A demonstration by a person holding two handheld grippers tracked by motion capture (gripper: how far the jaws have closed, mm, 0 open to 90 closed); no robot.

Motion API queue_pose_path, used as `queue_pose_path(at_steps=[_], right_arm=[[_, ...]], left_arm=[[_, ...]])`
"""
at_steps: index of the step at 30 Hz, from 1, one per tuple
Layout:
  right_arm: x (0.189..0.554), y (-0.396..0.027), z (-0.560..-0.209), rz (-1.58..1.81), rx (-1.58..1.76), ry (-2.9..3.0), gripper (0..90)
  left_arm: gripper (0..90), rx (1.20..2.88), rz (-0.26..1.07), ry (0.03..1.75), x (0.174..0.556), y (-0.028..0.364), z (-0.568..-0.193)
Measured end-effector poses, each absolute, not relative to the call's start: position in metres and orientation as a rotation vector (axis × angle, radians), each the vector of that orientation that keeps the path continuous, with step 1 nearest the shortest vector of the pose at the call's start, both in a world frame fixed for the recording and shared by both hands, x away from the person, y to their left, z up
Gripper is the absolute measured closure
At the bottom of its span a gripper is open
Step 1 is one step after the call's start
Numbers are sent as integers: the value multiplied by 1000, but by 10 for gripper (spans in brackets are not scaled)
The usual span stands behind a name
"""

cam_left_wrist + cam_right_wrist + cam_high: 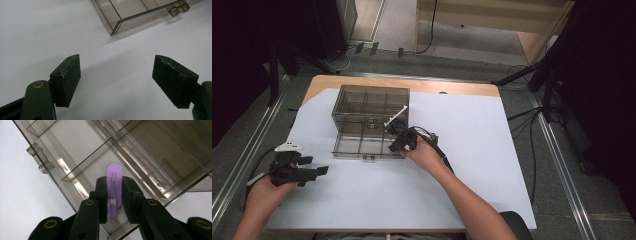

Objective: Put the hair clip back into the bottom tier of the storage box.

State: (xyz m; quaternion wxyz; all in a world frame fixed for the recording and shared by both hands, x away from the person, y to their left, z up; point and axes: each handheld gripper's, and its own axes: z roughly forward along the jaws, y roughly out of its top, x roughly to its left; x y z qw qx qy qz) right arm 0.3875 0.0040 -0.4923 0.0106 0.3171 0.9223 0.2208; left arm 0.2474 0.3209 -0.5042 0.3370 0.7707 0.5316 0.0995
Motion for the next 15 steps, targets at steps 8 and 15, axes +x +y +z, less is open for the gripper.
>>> queue_pose_path(at_steps=[8, 15], right_arm=[[388, 4, -492, 692, 992, 2880, 758], [388, 3, -492, 708, 983, 2880, 744]], left_arm=[[236, 2008, 260, 1386, 247, 321, -504], [235, 2012, 258, 1384, 247, 322, -504]])
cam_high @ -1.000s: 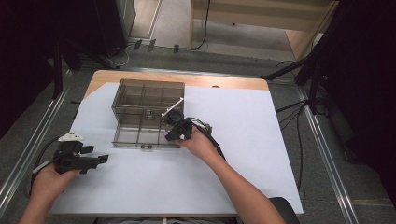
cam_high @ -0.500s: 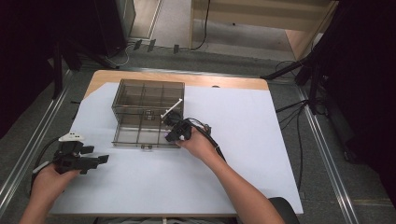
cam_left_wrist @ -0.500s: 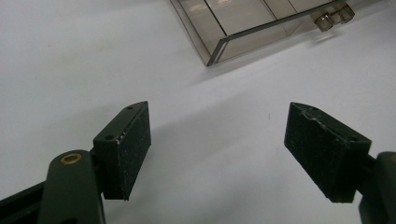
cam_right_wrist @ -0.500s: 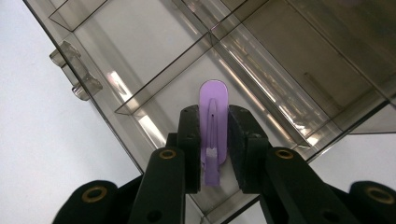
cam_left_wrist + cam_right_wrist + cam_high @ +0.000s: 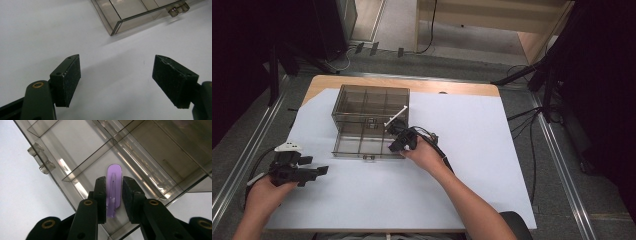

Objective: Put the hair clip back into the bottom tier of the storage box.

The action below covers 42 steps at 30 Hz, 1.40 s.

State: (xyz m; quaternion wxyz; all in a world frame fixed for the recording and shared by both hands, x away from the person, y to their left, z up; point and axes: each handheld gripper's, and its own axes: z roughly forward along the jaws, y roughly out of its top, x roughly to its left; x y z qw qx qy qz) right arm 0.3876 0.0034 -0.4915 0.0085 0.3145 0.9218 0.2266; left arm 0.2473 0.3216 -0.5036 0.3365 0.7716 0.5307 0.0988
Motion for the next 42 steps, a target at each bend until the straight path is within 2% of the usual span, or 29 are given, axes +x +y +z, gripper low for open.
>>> queue_pose_path(at_steps=[6, 25, 42], right_arm=[[388, 1, -487, 750, 1002, 2873, 724], [384, -20, -470, 994, 969, 2833, 554], [374, -50, -462, 1100, 950, 2777, 505]], left_arm=[[236, 2007, 260, 1383, 247, 322, -504], [236, 2015, 259, 1375, 251, 320, -504], [236, 2039, 234, 1351, 260, 316, -504]])
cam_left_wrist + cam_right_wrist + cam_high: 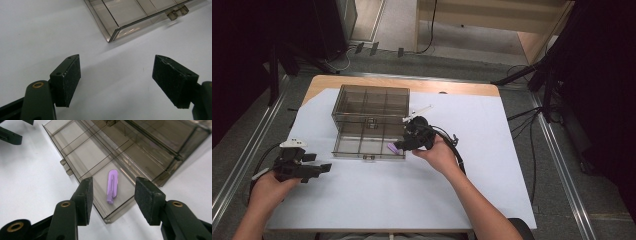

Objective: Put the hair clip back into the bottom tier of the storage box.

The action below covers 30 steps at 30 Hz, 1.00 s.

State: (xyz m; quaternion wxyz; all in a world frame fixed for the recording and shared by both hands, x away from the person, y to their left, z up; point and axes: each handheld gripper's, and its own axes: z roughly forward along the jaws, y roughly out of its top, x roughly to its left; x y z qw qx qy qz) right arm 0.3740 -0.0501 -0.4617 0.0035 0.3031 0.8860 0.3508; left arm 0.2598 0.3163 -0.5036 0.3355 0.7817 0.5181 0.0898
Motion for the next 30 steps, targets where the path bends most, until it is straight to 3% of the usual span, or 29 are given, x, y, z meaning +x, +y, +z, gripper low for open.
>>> queue_pose_path(at_steps=[30], right_arm=[[369, -106, -455, 1133, 989, 2679, 468]], left_arm=[[236, 2047, 218, 1315, 273, 310, -502]])
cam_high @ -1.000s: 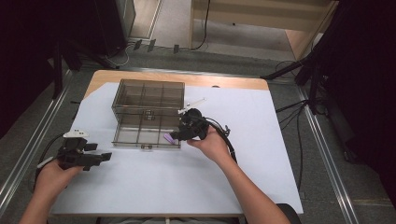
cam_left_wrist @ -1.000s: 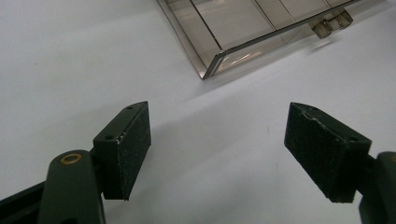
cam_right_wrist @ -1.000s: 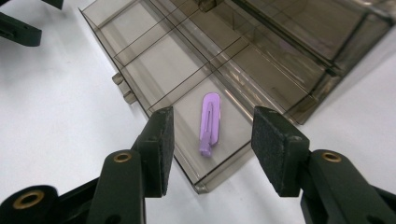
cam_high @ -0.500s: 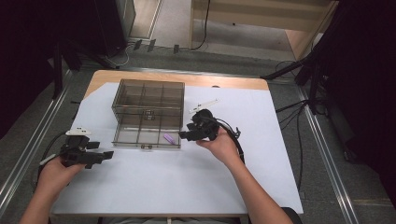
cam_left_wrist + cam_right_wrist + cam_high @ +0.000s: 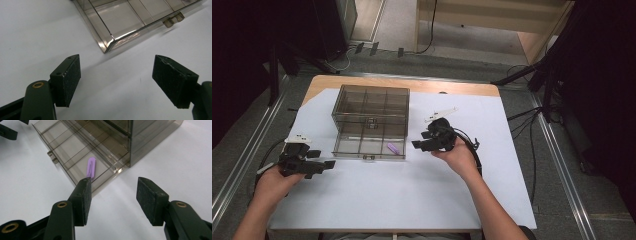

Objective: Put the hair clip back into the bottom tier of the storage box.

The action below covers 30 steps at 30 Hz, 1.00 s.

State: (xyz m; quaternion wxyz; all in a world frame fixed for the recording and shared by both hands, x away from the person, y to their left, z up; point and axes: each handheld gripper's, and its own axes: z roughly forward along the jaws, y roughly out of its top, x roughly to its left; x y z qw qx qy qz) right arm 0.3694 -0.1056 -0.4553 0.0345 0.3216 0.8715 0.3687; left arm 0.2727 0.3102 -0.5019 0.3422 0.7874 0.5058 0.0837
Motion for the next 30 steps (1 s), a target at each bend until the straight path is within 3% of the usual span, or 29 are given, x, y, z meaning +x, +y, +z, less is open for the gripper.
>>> queue_pose_path(at_steps=[11, 20, 30], right_arm=[[373, -124, -456, 1118, 1034, 2630, 448], [380, -141, -461, 1122, 1111, 2584, 379], [386, -154, -465, 1093, 1155, 2560, 376]], left_arm=[[236, 2041, 214, 1308, 276, 309, -501], [236, 2043, 210, 1298, 278, 308, -500], [236, 2046, 214, 1297, 279, 307, -500]])
